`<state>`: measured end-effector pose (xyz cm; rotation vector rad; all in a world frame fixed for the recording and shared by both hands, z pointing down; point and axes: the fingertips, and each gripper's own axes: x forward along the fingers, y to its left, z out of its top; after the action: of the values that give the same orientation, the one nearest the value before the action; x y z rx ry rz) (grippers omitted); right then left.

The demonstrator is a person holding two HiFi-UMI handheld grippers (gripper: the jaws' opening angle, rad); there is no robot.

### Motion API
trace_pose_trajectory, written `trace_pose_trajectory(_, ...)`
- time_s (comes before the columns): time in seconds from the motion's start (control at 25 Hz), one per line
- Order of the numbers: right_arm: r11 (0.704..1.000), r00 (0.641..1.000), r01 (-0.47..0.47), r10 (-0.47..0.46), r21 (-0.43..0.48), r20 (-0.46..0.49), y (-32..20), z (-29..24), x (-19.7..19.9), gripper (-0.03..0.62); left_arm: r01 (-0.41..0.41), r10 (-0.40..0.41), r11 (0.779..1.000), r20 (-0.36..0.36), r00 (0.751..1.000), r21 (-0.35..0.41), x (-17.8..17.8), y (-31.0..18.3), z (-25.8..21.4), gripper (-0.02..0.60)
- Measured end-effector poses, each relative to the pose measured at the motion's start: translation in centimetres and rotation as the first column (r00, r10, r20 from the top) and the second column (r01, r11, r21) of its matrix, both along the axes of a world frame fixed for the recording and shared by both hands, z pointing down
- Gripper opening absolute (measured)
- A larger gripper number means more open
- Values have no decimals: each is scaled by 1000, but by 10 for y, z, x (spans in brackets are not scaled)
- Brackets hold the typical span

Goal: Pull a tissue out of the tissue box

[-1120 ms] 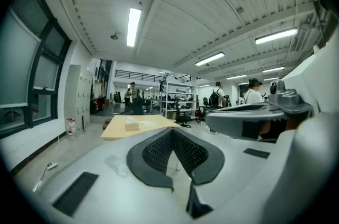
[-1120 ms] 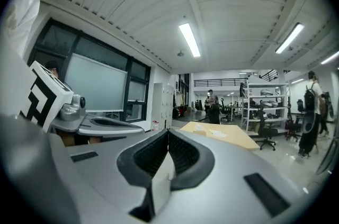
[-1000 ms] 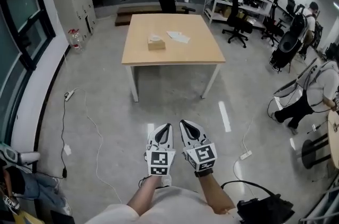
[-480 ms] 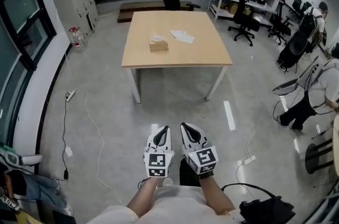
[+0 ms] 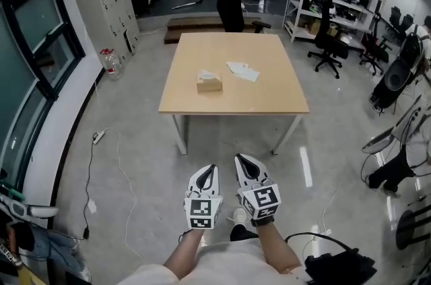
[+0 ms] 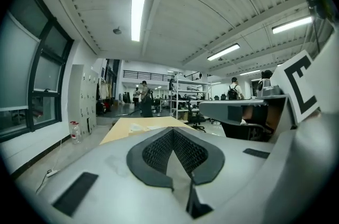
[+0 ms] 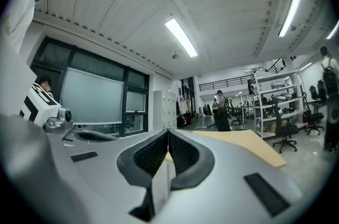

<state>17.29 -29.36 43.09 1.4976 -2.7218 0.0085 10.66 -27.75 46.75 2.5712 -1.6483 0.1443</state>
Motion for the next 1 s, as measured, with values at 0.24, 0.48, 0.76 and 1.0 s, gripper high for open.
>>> trace_pose_trajectory(0.24, 1000, 1000, 24, -24, 10, 18, -79, -7, 40, 5, 73, -74, 996, 18, 997, 55, 32, -83, -18, 0)
trace_pose_trajectory(0.48, 1000, 999, -12, 13, -8, 43, -140, 0, 91, 5, 117, -122, 979, 21, 992, 168, 65, -140, -40, 0)
trace_pose_trajectory(0.76, 994, 998, 0, 7, -110, 60, -200, 44, 93, 5, 109, -112, 991, 43, 993, 74, 81, -188, -1, 0)
trace_pose_trajectory(1.0, 985, 998, 67, -64, -158, 20, -282, 68, 46, 5, 138, -138, 990, 25, 990, 0, 45, -282, 30, 0)
